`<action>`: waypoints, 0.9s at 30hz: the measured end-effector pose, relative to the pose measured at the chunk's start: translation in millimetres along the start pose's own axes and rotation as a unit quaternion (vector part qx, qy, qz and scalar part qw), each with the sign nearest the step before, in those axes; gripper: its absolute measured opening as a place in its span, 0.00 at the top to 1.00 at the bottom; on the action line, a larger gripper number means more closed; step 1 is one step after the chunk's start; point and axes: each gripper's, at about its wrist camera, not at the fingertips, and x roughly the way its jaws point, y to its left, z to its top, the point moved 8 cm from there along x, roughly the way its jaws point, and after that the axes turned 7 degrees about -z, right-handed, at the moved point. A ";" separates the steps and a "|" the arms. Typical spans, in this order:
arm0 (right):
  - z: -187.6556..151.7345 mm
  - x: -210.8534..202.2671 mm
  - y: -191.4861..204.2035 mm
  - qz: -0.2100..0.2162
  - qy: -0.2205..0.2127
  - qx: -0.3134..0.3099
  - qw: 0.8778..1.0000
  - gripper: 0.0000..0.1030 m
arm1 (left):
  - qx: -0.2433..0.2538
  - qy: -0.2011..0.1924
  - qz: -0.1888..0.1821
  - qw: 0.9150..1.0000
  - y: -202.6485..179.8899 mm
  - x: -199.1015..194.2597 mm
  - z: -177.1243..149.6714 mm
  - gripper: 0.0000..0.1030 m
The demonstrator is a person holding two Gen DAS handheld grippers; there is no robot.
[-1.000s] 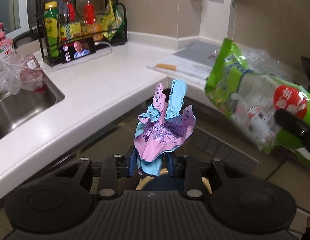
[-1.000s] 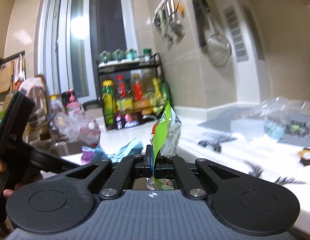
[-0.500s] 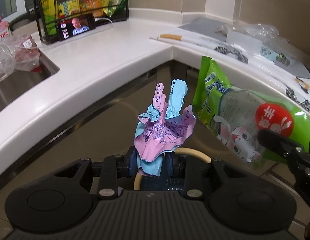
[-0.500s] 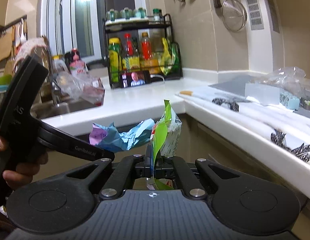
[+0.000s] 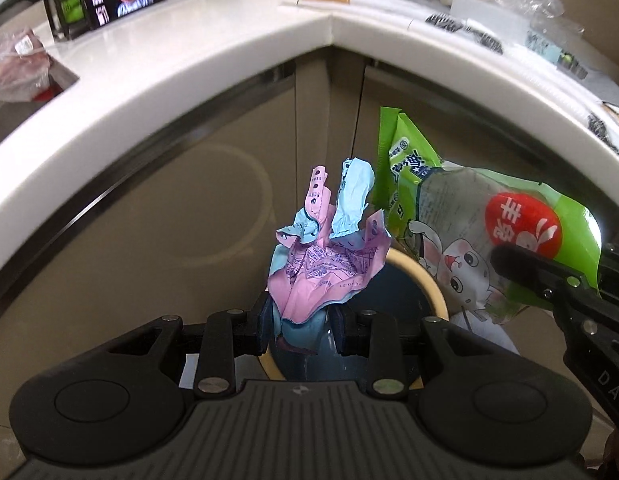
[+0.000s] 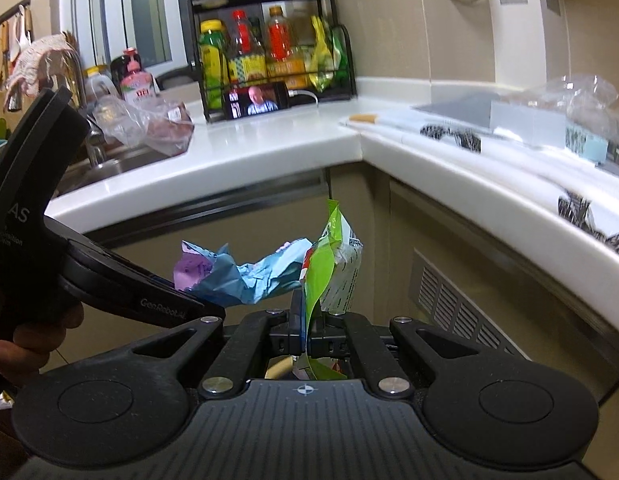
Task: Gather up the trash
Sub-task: 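Carry the wrapper and green bag down toward the floor trash bin with both tools, then open the left tool over the bin while the right tool releases the green bag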
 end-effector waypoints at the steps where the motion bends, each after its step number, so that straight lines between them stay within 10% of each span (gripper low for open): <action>1: -2.2 2.8 -0.5 0.000 0.006 0.000 1.000 1.00 | -0.001 0.005 0.001 1.000 0.9 2.6 -0.7 0.67; 27: -66.1 77.4 -15.4 -0.020 0.147 0.016 0.989 1.00 | 0.025 0.102 0.018 0.994 13.3 90.1 -20.5 0.67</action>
